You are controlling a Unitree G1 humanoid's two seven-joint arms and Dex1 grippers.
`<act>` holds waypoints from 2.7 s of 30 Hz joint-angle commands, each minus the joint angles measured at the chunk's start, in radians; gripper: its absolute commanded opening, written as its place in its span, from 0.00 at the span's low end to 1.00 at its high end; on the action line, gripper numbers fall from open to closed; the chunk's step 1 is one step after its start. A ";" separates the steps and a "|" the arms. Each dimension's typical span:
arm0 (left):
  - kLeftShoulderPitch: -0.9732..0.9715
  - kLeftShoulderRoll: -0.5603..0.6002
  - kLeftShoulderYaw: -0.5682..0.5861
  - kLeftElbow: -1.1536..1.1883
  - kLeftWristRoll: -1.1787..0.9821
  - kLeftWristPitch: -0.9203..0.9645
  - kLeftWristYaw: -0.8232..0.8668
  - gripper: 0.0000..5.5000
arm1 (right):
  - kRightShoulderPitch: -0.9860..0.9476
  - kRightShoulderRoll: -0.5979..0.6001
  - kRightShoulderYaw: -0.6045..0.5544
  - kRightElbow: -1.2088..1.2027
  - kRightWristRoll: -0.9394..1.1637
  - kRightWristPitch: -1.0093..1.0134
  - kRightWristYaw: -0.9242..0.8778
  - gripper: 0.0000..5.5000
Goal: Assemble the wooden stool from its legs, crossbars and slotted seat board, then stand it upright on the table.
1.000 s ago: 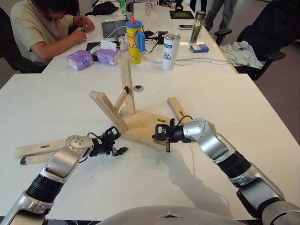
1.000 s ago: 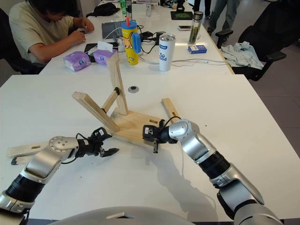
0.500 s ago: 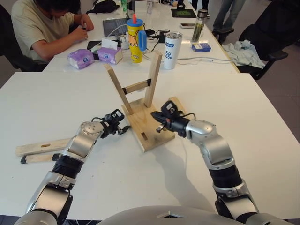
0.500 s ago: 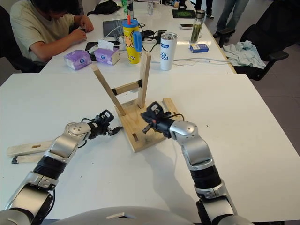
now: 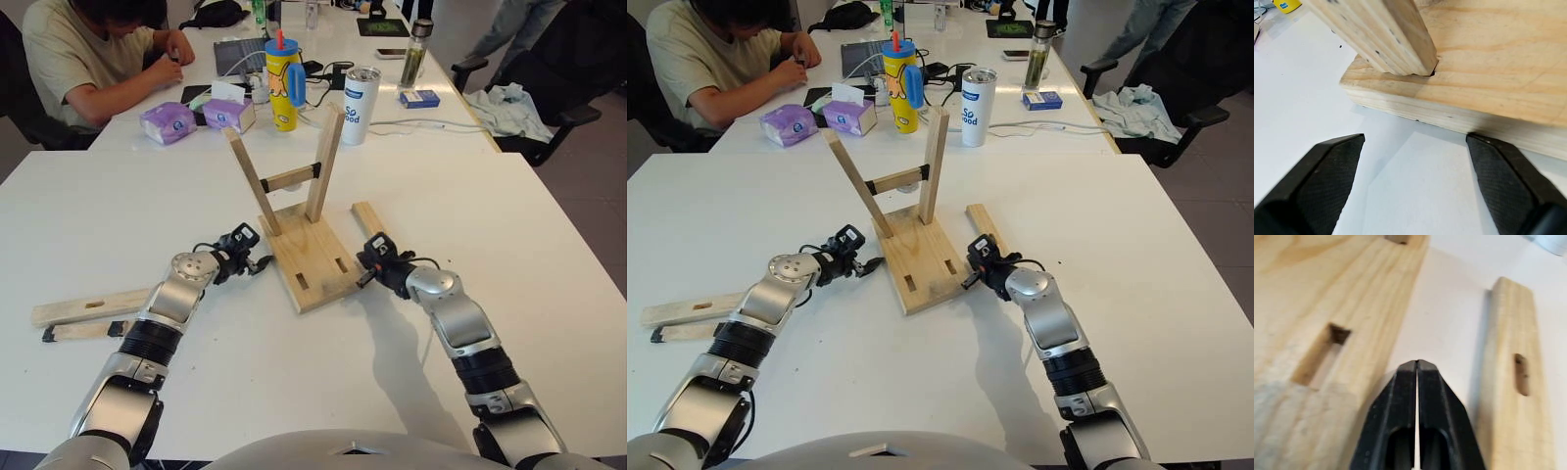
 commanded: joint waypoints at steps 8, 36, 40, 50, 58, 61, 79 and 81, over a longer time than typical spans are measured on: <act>0.073 -0.014 0.000 -0.057 0.013 0.077 -0.017 0.70 | 0.072 -0.025 0.062 -0.111 0.017 0.073 0.036 0.00; 0.588 -0.549 0.794 -1.021 -0.092 0.651 0.806 0.70 | 0.080 -0.026 -0.074 -0.037 0.020 -0.125 -0.077 0.00; 0.574 -0.551 0.828 -0.966 -0.096 0.642 0.832 0.70 | 0.081 -0.023 -0.064 -0.025 0.018 -0.134 -0.068 0.00; 0.472 -0.548 0.884 -0.738 -0.114 0.550 0.882 0.70 | 0.062 -0.023 -0.040 0.005 0.011 -0.142 -0.045 0.00; 0.388 -0.559 1.030 -0.661 -0.164 0.683 0.961 0.70 | 0.057 -0.022 -0.030 -0.002 0.011 -0.135 -0.040 0.00; 0.358 -0.559 1.070 -0.666 -0.163 0.775 0.983 0.70 | 0.059 -0.021 -0.034 -0.007 0.012 -0.132 -0.045 0.00; 0.255 -0.256 1.019 -0.306 -0.140 0.797 0.858 0.35 | 0.077 0.021 -0.043 -0.047 0.018 -0.104 -0.093 0.00; 0.240 -0.189 0.967 -0.218 -0.132 0.746 0.814 0.30 | 0.073 0.025 -0.044 -0.042 0.018 -0.103 -0.095 0.00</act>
